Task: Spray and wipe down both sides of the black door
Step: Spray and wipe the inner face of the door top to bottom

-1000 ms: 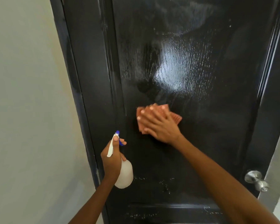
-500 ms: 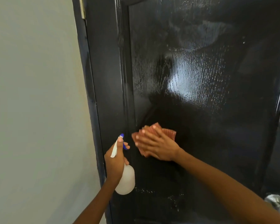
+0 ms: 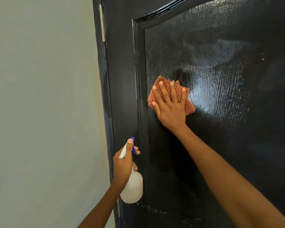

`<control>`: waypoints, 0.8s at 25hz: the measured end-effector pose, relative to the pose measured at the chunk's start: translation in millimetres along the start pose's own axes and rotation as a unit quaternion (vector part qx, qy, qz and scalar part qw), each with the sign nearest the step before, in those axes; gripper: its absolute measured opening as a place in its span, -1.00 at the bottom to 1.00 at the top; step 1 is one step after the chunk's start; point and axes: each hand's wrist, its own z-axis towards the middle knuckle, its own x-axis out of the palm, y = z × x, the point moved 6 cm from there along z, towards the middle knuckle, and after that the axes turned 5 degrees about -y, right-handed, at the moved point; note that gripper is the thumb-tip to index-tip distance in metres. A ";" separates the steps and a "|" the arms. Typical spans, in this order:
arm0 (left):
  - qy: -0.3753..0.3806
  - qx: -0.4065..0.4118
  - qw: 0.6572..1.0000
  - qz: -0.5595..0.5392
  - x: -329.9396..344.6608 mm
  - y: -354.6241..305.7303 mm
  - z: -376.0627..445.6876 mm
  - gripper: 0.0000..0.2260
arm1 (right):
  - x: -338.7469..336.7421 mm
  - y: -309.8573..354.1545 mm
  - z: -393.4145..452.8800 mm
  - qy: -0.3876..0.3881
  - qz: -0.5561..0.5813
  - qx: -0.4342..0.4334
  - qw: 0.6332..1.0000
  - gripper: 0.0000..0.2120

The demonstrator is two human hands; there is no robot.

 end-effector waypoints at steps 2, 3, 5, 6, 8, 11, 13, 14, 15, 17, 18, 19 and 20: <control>-0.014 0.012 1.000 0.017 -6.3 -4.5 6.8 -0.49 | 11.3 26.4 -37.7 0.046 0.008 -0.174 0.984 -0.40; -0.024 0.018 0.999 0.031 -9.8 -7.1 9.3 -0.47 | 16.4 35.4 -59.4 0.084 0.016 -0.285 0.955 -0.40; -0.037 0.023 0.998 0.046 -12.9 -16.8 16.3 -0.48 | 22.1 36.1 -77.7 0.123 0.022 -0.412 0.902 -0.38; -0.038 0.026 0.998 0.049 -12.8 -23.7 20.9 -0.47 | 23.2 32.7 -71.8 0.121 0.024 -0.407 0.905 -0.37; -0.037 0.047 0.997 0.051 -13.8 -47.9 33.8 -0.42 | 23.3 25.3 -46.2 0.098 0.003 -0.300 0.949 -0.35; -0.031 0.055 0.996 0.066 -15.1 -76.3 50.4 -0.39 | 15.6 22.8 -14.8 0.078 -0.019 -0.159 0.984 -0.33; -0.015 0.036 0.996 0.074 -16.5 -74.5 53.8 -0.41 | 16.6 25.9 -15.0 0.075 -0.007 -0.140 0.987 -0.34; -0.009 0.024 0.997 0.079 -17.9 -68.1 53.2 -0.41 | 17.9 28.0 -18.5 0.078 0.001 -0.134 0.988 -0.34; -0.008 0.013 0.996 0.085 -21.6 -59.2 51.7 -0.40 | 19.6 33.0 -24.2 0.084 0.005 -0.130 0.988 -0.33; -0.021 -0.001 0.996 0.090 -30.9 -39.0 47.7 -0.38 | 24.8 51.8 -40.4 0.106 0.013 -0.152 0.983 -0.32; -0.032 -0.009 0.996 0.084 -36.6 -30.2 45.8 -0.38 | 29.1 66.1 -48.5 0.115 0.020 -0.174 0.978 -0.32; -0.042 -0.015 0.996 0.074 -41.4 -23.9 44.0 -0.38 | 34.2 81.9 -53.9 0.122 0.026 -0.193 0.973 -0.32; -0.050 -0.019 0.996 0.064 -46.2 -19.8 42.1 -0.38 | 39.9 98.1 -54.6 0.126 0.035 -0.204 0.970 -0.33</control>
